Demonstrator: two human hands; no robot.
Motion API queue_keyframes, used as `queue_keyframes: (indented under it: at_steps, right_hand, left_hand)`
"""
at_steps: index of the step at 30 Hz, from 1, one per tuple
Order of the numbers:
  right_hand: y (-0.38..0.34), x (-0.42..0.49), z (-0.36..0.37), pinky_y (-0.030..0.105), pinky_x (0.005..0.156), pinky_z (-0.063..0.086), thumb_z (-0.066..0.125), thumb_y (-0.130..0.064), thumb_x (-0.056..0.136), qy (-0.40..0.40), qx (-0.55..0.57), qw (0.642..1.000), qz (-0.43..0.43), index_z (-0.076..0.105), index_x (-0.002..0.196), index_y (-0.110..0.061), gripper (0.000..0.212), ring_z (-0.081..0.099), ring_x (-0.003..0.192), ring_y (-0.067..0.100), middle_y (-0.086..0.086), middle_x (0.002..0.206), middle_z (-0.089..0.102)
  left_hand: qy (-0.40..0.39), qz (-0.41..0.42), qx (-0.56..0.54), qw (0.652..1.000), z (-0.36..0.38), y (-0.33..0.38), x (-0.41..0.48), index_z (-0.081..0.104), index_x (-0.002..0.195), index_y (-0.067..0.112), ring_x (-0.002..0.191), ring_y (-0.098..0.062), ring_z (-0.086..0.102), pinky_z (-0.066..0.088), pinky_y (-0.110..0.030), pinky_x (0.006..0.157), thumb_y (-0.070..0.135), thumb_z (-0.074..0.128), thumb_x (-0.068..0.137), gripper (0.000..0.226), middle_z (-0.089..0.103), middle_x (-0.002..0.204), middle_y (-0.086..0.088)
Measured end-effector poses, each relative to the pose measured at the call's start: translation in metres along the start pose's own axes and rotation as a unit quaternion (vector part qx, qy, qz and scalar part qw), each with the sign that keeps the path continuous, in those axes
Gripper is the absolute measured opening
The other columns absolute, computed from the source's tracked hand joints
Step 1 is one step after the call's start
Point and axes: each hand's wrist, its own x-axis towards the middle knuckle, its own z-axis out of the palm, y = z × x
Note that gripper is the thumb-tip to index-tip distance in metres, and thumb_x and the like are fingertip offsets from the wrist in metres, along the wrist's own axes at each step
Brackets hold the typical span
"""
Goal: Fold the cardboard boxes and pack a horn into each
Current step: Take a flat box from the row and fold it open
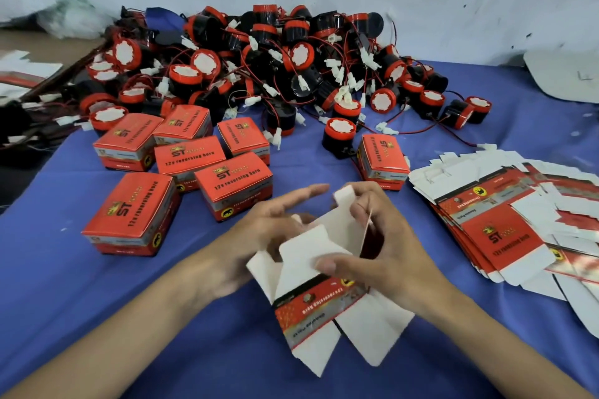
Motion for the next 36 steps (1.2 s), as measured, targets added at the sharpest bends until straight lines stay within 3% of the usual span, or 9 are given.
queue_keyframes:
  at_steps: [2, 5, 8, 10, 15, 21, 26, 31, 36]
  right_hand:
    - [0.002, 0.002, -0.005, 0.025, 0.07, 0.053, 0.078, -0.054, 0.056, -0.009, 0.106, 0.994, 0.038, 0.057, 0.096, -0.034, 0.049, 0.064, 0.082, 0.01, -0.011, 0.091, 0.063]
    - [0.003, 0.004, -0.01, 0.034, 0.075, 0.056, 0.077, -0.047, 0.062, -0.011, 0.164, 0.985, 0.06, 0.063, 0.092, -0.04, 0.034, 0.069, 0.089, 0.015, -0.007, 0.095, 0.07]
    - [0.0, 0.002, -0.006, 0.015, 0.064, 0.049, 0.072, -0.039, 0.07, -0.019, 0.208, 0.977, 0.046, 0.06, 0.073, -0.049, 0.015, 0.065, 0.076, 0.0, -0.021, 0.084, 0.067]
    - [0.001, -0.001, -0.001, 0.02, 0.071, 0.051, 0.068, -0.037, 0.075, -0.025, 0.263, 0.963, 0.055, 0.06, 0.073, -0.045, 0.012, 0.066, 0.094, 0.006, -0.017, 0.108, 0.068]
    - [0.004, -0.009, 0.018, 0.029, 0.075, 0.056, 0.062, -0.041, 0.075, -0.019, 0.364, 0.925, 0.105, 0.058, 0.074, -0.037, 0.006, 0.067, 0.091, 0.011, -0.013, 0.1, 0.069]
    - [0.008, -0.005, 0.025, 0.024, 0.058, 0.054, 0.055, -0.037, 0.077, 0.117, 0.337, 0.928, 0.107, 0.049, 0.089, -0.02, 0.022, 0.067, 0.071, 0.009, -0.008, 0.079, 0.066]
    - [0.009, -0.009, 0.026, 0.02, 0.06, 0.052, 0.066, -0.033, 0.077, 0.118, 0.295, 0.946, 0.056, 0.048, 0.098, -0.02, 0.031, 0.064, 0.074, 0.006, -0.009, 0.083, 0.062]
    - [0.008, -0.011, 0.028, 0.038, 0.071, 0.055, 0.065, -0.044, 0.071, 0.132, 0.247, 0.959, 0.033, 0.055, 0.109, -0.041, 0.039, 0.059, 0.081, 0.019, -0.003, 0.084, 0.056]
    - [0.008, -0.008, 0.027, 0.051, 0.083, 0.049, 0.064, -0.045, 0.077, 0.123, 0.21, 0.969, 0.035, 0.062, 0.121, -0.028, 0.047, 0.057, 0.085, 0.03, 0.01, 0.083, 0.054]
  left_hand:
    - [0.004, 0.024, -0.069, 0.997, 0.004, 0.002, -0.006, 0.06, 0.126, 0.041, 0.105, -0.033, 0.065, 0.053, -0.039, 0.091, 0.049, 0.054, 0.08, 0.047, 0.067, 0.117, -0.015]
    - [-0.015, 0.093, -0.082, 0.992, 0.019, -0.001, -0.018, 0.056, 0.123, 0.052, 0.118, -0.011, 0.059, 0.052, -0.027, 0.091, 0.079, 0.057, 0.067, 0.062, 0.063, 0.126, 0.014]
    - [0.024, 0.168, -0.023, 0.985, 0.033, -0.009, -0.018, 0.058, 0.117, 0.045, 0.103, -0.008, 0.065, 0.053, -0.022, 0.078, 0.053, 0.073, 0.071, 0.049, 0.066, 0.114, 0.017]
    - [0.104, 0.199, -0.007, 0.974, 0.033, -0.009, -0.014, 0.054, 0.105, 0.031, 0.085, -0.01, 0.067, 0.054, -0.024, 0.066, 0.036, 0.07, 0.07, 0.039, 0.065, 0.1, 0.011]
    - [0.198, 0.173, -0.001, 0.965, 0.027, -0.01, -0.009, 0.055, 0.085, 0.033, 0.07, -0.015, 0.066, 0.052, -0.027, 0.054, 0.044, 0.068, 0.064, 0.027, 0.063, 0.088, 0.002]
    - [0.181, 0.202, -0.018, 0.962, 0.034, -0.019, -0.013, 0.045, 0.088, 0.022, 0.073, -0.007, 0.065, 0.052, -0.022, 0.056, 0.037, 0.065, 0.073, 0.029, 0.057, 0.089, 0.007]
    - [0.264, 0.22, 0.014, 0.939, 0.036, -0.017, -0.009, 0.039, 0.086, 0.014, 0.063, 0.001, 0.057, 0.048, -0.017, 0.052, 0.026, 0.061, 0.08, 0.026, 0.053, 0.073, 0.015]
    - [0.253, 0.219, 0.052, 0.941, 0.035, -0.019, -0.008, 0.046, 0.082, 0.021, 0.063, -0.005, 0.053, 0.047, -0.017, 0.055, 0.034, 0.063, 0.082, 0.021, 0.049, 0.07, 0.008]
    - [0.115, 0.131, 0.016, 0.985, 0.034, -0.017, -0.013, 0.069, 0.084, 0.022, 0.072, -0.014, 0.068, 0.053, -0.022, 0.063, 0.032, 0.049, 0.086, 0.023, 0.069, 0.079, -0.002]
